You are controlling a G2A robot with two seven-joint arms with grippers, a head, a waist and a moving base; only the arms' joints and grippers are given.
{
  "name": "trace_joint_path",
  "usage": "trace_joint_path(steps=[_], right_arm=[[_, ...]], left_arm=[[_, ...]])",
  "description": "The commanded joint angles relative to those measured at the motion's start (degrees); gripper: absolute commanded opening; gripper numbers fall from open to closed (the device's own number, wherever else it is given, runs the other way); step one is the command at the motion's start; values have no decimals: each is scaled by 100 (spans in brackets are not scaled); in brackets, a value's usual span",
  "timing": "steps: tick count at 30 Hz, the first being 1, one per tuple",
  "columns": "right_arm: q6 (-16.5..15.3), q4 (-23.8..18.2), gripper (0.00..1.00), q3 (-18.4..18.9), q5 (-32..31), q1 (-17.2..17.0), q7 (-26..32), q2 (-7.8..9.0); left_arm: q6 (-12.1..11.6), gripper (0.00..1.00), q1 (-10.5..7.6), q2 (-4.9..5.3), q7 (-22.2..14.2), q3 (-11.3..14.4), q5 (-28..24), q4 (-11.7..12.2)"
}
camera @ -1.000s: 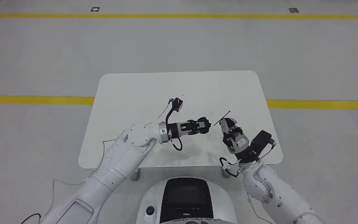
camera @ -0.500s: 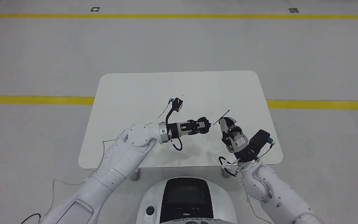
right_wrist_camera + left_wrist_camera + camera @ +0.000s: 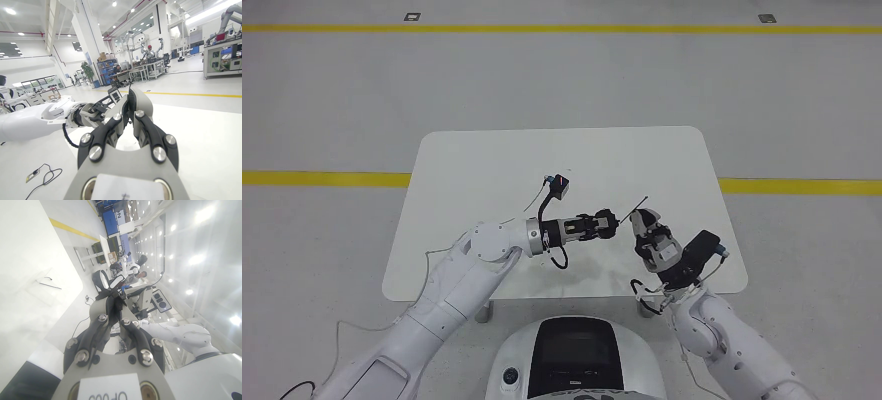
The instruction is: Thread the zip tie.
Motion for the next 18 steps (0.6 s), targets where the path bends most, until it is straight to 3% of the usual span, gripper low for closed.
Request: trace_joint_path(steps=[1, 18], right_arm=[[12, 7, 0, 7, -14, 0, 3, -15], [30, 35, 0, 109, -140, -40, 26, -146]], left_arm=[[0, 0, 0, 0, 0, 0, 0, 0], [0, 0, 0, 0, 0, 0, 0, 0]])
